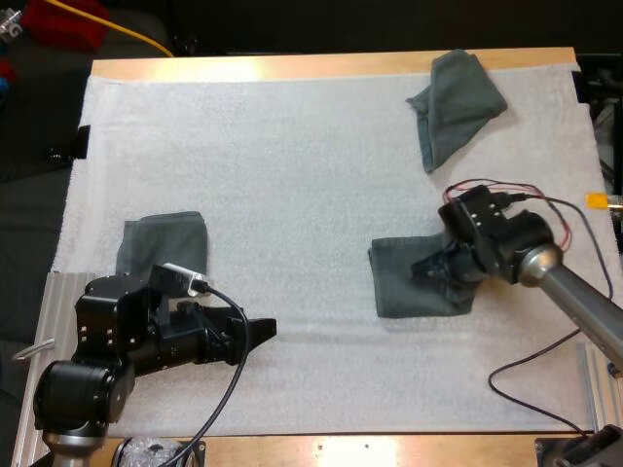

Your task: Pick towel from pile, fold and stack

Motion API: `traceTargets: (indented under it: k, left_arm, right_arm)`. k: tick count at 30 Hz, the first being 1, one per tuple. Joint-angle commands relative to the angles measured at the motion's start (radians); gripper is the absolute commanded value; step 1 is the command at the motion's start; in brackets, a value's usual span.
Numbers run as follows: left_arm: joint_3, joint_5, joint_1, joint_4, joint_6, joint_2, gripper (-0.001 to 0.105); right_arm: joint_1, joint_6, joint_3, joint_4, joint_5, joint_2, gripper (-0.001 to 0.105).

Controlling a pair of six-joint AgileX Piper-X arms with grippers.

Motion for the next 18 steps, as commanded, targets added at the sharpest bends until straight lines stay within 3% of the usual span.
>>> traceTargets:
  k: [1, 8, 18]
  left_arm:
    - [-0.006, -0.003, -0.005, -0.029, 0.0, -0.001, 0.068]
    - [-0.006, -0.024, -0.005, -0.068, -0.004, -0.001, 0.068]
    - [-0.006, -0.026, -0.005, -0.068, -0.004, -0.001, 0.068]
  right_arm:
    - [0.008, 0.012, -0.008, -0.007, -0.021, 0.01, 0.004]
    - [0.02, 0.107, -0.008, -0.114, -0.15, 0.063, 0.004]
    - [0.047, 0.155, -0.008, -0.187, -0.261, 0.152, 0.004]
